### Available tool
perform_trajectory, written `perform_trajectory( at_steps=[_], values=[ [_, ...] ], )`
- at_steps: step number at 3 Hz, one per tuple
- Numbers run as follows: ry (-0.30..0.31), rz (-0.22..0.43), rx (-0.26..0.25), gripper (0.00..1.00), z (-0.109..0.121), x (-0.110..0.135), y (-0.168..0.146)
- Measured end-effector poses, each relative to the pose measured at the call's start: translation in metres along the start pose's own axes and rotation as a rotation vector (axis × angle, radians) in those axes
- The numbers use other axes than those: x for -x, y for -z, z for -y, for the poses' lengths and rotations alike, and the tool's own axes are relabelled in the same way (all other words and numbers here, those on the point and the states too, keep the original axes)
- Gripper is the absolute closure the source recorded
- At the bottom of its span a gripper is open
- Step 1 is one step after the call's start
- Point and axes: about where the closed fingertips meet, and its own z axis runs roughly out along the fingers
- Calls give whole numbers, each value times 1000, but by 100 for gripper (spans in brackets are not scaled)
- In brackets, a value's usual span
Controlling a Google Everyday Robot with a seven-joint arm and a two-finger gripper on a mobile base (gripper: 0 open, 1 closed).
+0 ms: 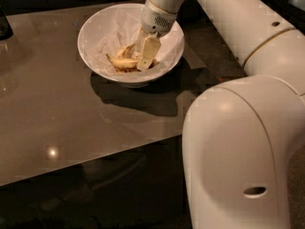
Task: Pick banana from white bowl
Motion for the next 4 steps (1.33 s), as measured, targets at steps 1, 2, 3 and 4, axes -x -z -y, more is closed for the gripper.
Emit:
perform_trajectory(
  at_steps=[1, 2, 3, 4],
  values=[
    [-3, -7, 9, 40, -1, -1, -5],
    [-7, -12, 21, 40, -2, -3, -11],
    [-8, -16, 29, 56, -2, -6, -15],
    [-9, -21, 37, 56, -2, -9, -20]
  ],
)
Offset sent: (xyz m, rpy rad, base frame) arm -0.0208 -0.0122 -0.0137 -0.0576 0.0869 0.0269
